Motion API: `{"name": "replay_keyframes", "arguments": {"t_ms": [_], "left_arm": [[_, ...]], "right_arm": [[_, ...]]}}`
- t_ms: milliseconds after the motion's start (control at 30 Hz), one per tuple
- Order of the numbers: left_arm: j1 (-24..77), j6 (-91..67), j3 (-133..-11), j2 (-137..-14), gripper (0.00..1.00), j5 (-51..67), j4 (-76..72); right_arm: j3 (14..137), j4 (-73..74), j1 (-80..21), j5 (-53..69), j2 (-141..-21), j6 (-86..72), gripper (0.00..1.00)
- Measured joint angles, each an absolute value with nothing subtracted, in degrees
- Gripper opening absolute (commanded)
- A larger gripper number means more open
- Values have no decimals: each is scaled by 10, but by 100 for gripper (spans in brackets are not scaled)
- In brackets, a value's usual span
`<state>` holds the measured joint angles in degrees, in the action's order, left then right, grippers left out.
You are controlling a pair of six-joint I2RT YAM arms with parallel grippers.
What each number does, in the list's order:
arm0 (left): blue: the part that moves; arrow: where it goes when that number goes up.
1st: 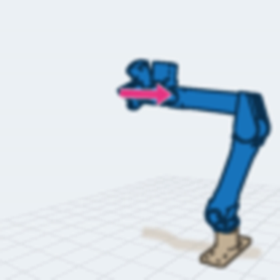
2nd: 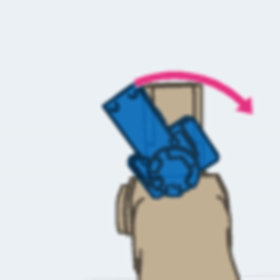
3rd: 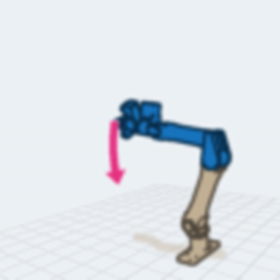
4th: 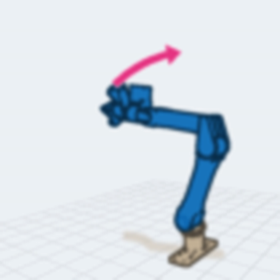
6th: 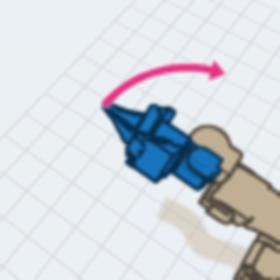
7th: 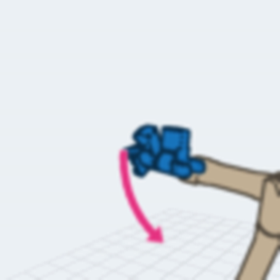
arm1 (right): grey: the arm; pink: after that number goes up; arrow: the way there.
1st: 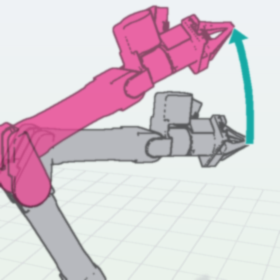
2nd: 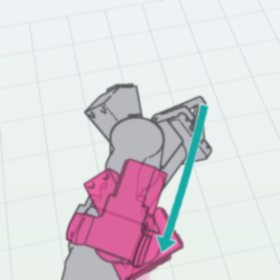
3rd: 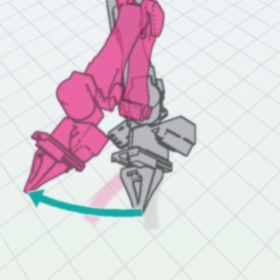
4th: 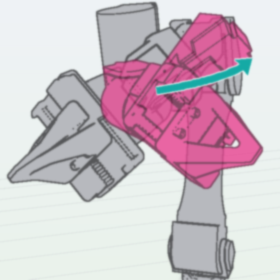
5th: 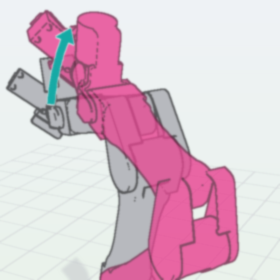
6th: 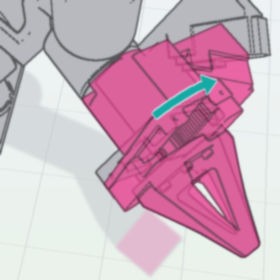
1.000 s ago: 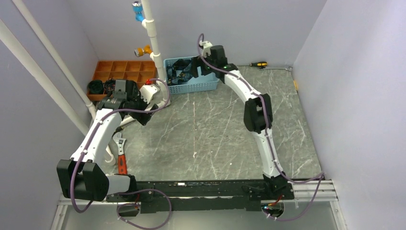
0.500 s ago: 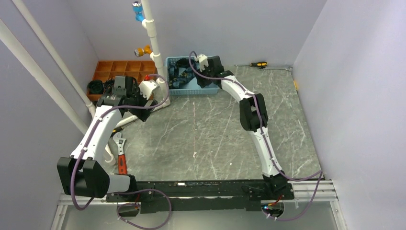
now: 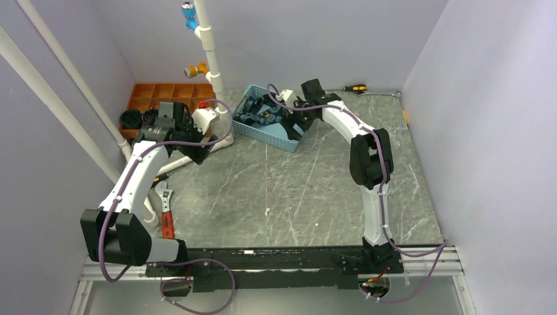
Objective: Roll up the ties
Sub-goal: Pick up the tie from the bin.
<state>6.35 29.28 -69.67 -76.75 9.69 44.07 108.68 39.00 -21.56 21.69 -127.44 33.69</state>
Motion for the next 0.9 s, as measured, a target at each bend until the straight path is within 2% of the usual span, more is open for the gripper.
{"name": "replay_keyframes", "arguments": {"t_ms": [67, 433, 733, 833, 900], "left_arm": [[63, 293, -697, -768, 99, 98, 440], [63, 293, -701, -771, 99, 102, 442], [63, 300, -712, -778, 99, 91, 442], [63, 300, -714, -782, 99, 90, 442], [63, 300, -715, -785, 99, 88, 442]], "right_arm": [[1087, 385, -211, 223, -1267, 333, 99], [1195, 244, -257, 218, -1367, 241, 100], [1218, 156, -278, 261, -1442, 279, 99], [1218, 128, -278, 287, -1460, 309, 93], [1218, 107, -277, 306, -1471, 331, 80]]}}
